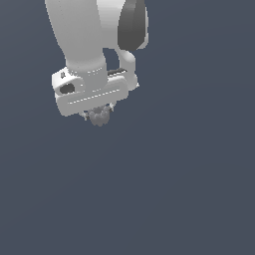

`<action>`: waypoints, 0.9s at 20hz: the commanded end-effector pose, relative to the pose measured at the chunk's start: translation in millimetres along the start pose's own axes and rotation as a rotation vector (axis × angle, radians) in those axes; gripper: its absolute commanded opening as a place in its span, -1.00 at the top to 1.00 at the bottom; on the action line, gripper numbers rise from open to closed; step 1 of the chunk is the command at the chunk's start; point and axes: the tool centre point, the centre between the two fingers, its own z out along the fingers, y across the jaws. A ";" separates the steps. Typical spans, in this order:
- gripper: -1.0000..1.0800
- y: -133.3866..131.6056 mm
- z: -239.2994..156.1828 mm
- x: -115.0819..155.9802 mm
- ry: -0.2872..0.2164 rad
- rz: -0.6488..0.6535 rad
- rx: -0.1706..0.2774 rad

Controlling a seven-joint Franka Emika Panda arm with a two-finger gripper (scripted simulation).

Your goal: Pick up the object and move it to a goal position.

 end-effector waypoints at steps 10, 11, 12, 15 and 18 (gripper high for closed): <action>1.00 10.8 -123.1 -57.4 0.000 0.000 0.001; 1.00 11.8 -132.2 -61.4 0.000 0.000 0.001; 1.00 12.8 -140.7 -65.2 0.000 0.000 0.001; 1.00 15.5 -162.4 -74.6 0.000 0.000 0.001; 1.00 17.7 -178.8 -81.4 0.000 0.000 0.001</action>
